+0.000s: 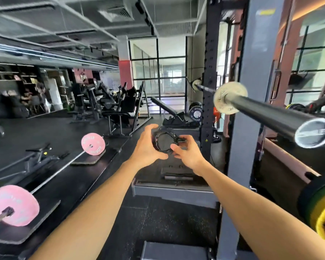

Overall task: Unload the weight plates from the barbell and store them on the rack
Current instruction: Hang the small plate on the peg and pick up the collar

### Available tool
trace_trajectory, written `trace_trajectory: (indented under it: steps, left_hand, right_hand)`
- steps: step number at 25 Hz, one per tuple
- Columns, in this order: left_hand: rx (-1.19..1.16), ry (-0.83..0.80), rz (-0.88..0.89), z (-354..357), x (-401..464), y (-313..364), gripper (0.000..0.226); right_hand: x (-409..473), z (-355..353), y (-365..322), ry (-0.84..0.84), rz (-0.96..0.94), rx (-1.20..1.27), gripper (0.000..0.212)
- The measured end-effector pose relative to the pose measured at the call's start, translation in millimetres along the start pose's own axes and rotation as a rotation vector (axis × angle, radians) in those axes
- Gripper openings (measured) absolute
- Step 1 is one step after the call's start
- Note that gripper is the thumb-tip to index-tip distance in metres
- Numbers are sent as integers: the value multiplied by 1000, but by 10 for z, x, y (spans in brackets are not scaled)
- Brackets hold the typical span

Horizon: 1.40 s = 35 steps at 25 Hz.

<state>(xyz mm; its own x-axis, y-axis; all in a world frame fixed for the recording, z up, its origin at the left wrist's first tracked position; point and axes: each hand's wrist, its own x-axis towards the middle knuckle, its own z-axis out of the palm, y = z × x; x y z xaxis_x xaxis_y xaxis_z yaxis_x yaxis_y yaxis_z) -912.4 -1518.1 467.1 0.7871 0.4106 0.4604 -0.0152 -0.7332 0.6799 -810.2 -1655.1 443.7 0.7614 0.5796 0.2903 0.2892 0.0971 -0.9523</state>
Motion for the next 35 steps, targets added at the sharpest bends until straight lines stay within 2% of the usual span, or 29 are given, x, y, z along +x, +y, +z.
trace_trajectory:
  steps: [4,7,12,18,29,35]
  left_hand:
    - [-165,13,-150,130,-23,561,48]
    - [-139,9,-155,256,-82,828,36]
    - [-138,39,-189,567,-400,1337,34]
    - [-145,37,-204,557,-675,1802,32]
    - [-134,35,-147,184,-1449,2259,29]
    - [-174,41,-61,251,-1621,2599,29]
  right_hand:
    - [-263,-512,-209,-1,2,-8,44]
    - [-388,-787,-274,-36,29,15,48]
    - [-726,-1330,-380,-111,32,21,46]
    - [-1090,-1550,-620,-144,19,33,47]
    - [-1974,-1383,-1011,-36,39,45,63]
    - [-2325,-1619,-1259,43,-8,1,54]
